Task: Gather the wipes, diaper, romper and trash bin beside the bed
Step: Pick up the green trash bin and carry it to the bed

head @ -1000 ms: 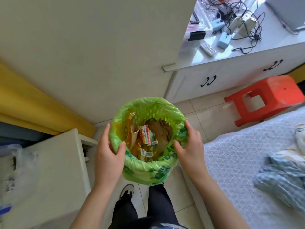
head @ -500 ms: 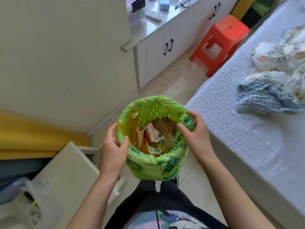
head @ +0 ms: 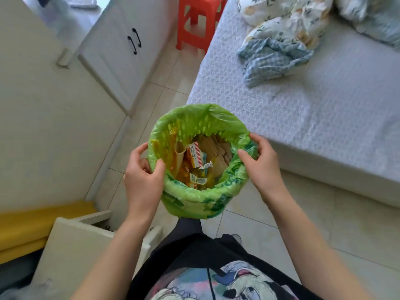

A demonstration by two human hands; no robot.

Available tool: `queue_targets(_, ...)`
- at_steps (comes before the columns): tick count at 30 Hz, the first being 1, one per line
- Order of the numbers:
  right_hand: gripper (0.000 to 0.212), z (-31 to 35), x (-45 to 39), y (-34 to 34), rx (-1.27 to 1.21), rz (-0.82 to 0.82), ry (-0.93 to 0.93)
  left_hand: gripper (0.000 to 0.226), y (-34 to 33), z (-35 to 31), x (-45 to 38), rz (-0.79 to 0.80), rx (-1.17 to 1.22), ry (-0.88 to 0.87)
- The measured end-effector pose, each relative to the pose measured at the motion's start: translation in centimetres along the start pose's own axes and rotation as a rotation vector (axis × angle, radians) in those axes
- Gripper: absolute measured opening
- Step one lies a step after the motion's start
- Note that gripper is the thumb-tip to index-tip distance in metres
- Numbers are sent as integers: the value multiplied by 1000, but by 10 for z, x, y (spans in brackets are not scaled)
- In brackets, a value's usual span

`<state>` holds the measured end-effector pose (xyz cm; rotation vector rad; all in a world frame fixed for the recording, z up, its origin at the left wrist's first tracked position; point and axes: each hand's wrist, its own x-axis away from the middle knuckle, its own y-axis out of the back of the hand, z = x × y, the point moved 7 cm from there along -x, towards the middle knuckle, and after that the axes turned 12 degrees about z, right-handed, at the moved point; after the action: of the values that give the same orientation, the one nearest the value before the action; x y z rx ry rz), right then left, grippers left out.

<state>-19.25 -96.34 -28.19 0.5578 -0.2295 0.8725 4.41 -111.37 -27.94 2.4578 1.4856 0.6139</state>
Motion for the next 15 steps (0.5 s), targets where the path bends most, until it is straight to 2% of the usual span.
queue_targets(6,49,-65,58,81,-121,-152,-75,39,-81,-27,38,140,-135,-102)
queue_targets(15,41,-190,187,213,-251,-400,-215,46,-250,-56,132,408,-104,-113)
